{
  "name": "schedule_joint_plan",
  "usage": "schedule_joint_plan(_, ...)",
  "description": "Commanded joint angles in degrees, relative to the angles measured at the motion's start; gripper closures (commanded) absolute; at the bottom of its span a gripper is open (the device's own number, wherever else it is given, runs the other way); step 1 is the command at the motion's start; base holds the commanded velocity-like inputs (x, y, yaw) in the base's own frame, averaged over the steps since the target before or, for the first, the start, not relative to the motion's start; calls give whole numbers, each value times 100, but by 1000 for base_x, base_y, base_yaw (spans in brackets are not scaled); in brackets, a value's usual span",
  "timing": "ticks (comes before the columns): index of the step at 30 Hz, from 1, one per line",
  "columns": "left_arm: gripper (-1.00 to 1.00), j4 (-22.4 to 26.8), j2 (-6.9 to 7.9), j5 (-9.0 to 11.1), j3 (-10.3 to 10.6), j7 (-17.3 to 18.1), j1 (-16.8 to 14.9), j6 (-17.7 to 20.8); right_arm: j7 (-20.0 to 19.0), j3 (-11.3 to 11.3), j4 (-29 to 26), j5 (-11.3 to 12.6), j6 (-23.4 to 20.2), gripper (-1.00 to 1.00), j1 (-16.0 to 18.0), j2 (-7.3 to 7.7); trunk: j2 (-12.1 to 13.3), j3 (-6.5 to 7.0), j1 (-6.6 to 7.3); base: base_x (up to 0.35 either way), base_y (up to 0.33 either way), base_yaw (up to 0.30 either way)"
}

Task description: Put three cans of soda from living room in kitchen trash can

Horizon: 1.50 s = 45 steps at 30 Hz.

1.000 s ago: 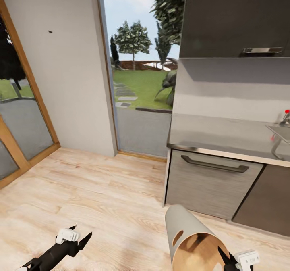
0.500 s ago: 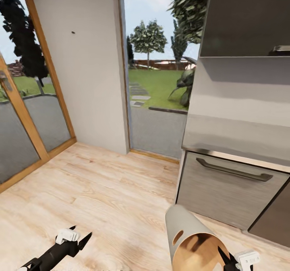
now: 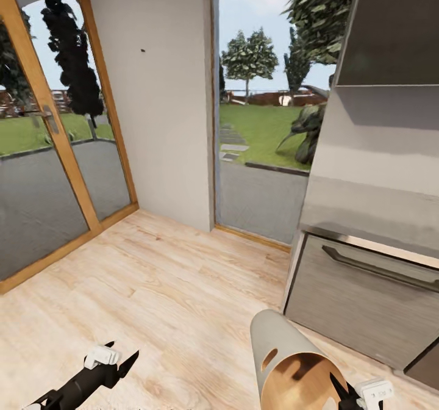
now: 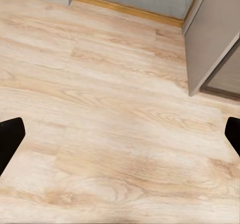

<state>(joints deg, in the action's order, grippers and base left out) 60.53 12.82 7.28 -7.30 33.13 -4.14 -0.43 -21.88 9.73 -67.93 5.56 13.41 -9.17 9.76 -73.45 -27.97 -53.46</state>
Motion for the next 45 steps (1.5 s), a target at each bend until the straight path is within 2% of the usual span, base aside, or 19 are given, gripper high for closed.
schedule_joint_plan(1, -100, 0, 0, 0, 0, 0, 0, 0, -54, 2, -9, 55, -5, 100, 1, -1, 0, 1, 0, 0, 0, 240)
schedule_joint_plan(45, -100, -13, -8, -14, 0, 1, 1, -123, -60, 2, -5, 57, -2, 100, 3, -1, 0, 1, 0, 0, 0, 241)
